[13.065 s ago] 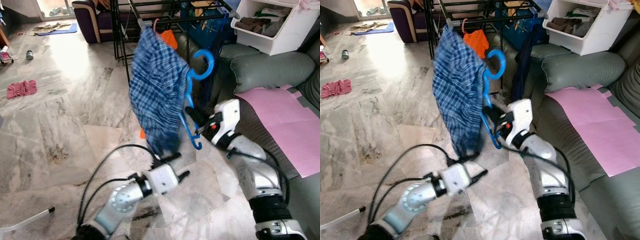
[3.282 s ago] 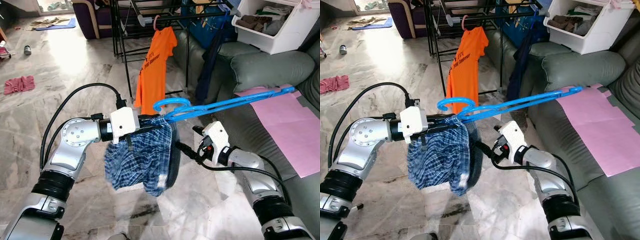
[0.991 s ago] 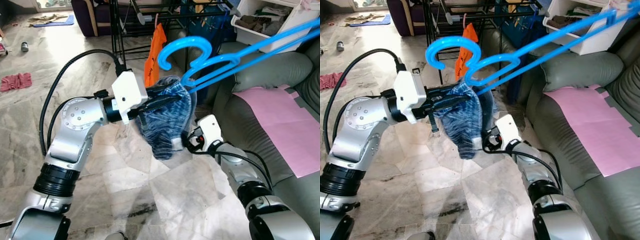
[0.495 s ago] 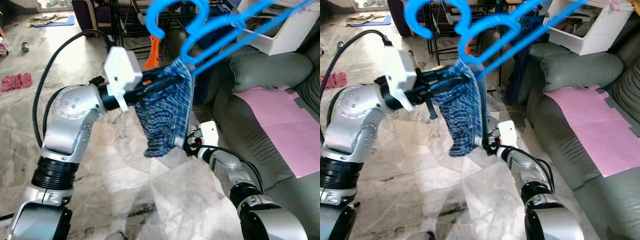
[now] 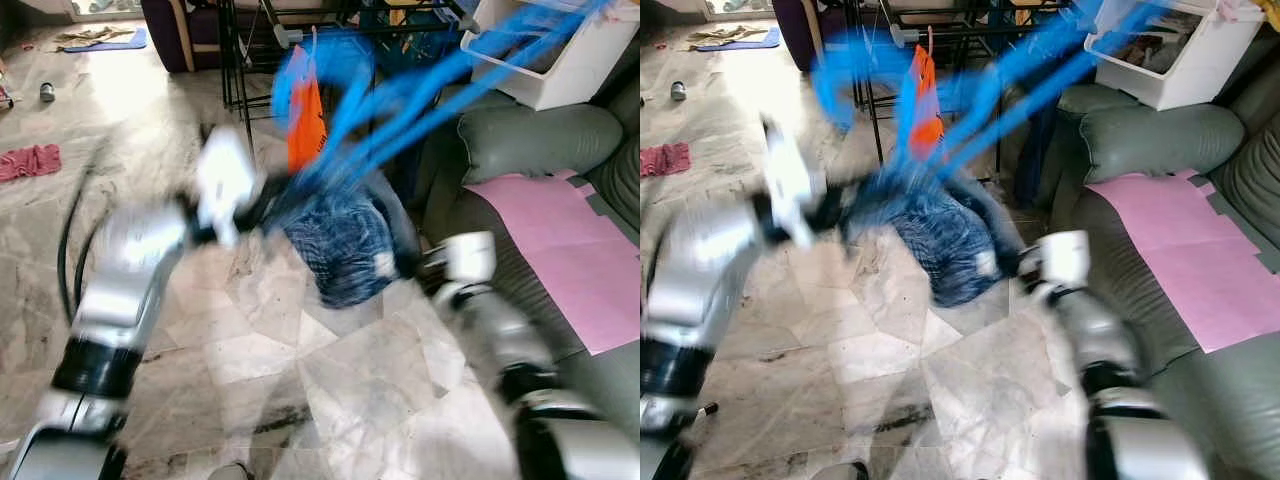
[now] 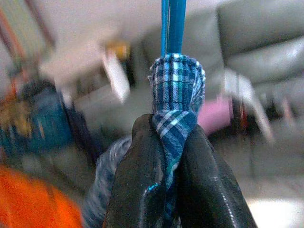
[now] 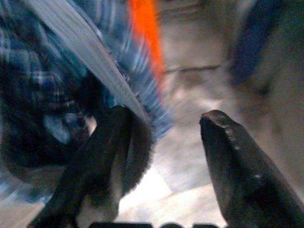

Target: Hang hanger

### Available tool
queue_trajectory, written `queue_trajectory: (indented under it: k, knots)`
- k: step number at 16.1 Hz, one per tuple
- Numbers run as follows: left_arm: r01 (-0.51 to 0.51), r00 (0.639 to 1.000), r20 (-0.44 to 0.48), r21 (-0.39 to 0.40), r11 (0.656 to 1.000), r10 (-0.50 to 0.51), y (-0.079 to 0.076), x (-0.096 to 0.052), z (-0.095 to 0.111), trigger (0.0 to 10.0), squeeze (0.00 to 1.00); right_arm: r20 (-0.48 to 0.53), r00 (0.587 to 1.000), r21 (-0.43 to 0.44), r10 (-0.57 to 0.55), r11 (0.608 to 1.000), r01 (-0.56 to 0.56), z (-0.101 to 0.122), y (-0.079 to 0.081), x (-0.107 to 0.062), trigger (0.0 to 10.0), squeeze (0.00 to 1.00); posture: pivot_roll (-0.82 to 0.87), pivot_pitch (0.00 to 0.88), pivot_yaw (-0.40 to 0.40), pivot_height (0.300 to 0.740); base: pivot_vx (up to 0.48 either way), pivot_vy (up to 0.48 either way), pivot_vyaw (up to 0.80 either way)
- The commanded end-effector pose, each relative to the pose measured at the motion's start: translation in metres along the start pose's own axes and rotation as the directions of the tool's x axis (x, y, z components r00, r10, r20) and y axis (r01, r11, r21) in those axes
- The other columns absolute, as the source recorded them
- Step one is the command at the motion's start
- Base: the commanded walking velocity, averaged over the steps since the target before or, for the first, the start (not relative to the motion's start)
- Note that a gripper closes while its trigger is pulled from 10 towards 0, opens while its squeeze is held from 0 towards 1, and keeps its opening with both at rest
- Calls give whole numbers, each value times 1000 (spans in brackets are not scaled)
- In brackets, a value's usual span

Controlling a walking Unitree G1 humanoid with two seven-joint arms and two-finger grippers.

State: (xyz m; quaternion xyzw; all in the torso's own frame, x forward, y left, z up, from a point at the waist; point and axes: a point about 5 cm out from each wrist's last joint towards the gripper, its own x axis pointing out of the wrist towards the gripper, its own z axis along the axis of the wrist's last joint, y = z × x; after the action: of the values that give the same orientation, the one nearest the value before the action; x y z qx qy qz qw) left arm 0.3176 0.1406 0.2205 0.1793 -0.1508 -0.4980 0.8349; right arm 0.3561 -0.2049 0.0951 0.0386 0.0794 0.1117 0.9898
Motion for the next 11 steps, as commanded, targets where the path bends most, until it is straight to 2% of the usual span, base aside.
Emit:
queue_trajectory:
  k: [1, 2, 3, 5, 7, 9, 10, 11]
  knots:
    - [21, 999, -43, 8, 1000, -21, -3, -6, -11, 0, 0, 78, 993, 38, -84, 996, 81, 22, -18, -2, 0, 0, 83, 102, -102, 740, 0, 0, 0]
    - [20, 995, -97, -21, 1000, -22, -8, -16, -27, 0, 0, 136, 977, 76, -163, 985, 153, 42, -34, -4, 0, 0, 74, 103, -98, 740, 0, 0, 0]
    - [18, 993, -118, -42, 999, -23, -11, -21, -33, 0, 0, 178, 964, 90, -197, 979, 183, 56, -41, -4, 0, 0, 68, 104, -96, 740, 0, 0, 0]
    - [18, 989, -142, -87, 996, -31, -19, -30, -45, 0, 0, 256, 938, 111, -234, 971, 212, 84, -46, -3, 0, 0, 64, 105, -95, 740, 0, 0, 0]
    - [21, 986, -162, -90, 996, -35, -22, -34, -54, 0, 0, 280, 939, 93, -200, 979, 180, 96, -40, 1, 0, 0, 63, 105, -99, 740, 0, 0, 0]
    - [34, 988, -149, -66, 997, -44, -22, -30, -50, 0, 0, 247, 960, 81, -132, 990, 115, 87, -25, 7, 0, 0, 71, 103, -105, 740, 0, 0, 0]
    - [53, 990, -129, -37, 998, -58, -21, -24, -42, 0, 0, 187, 982, 93, -27, 996, 10, 71, -10, 11, 10000, 0, 82, 103, -107, 740, 0, 0, 0]
    - [57, 991, -124, -31, 998, -60, -20, -23, -40, 0, 0, 164, 986, 98, 7, 995, -23, 66, -6, 12, 10000, 0, 83, 103, -107, 740, 0, 0, 0]
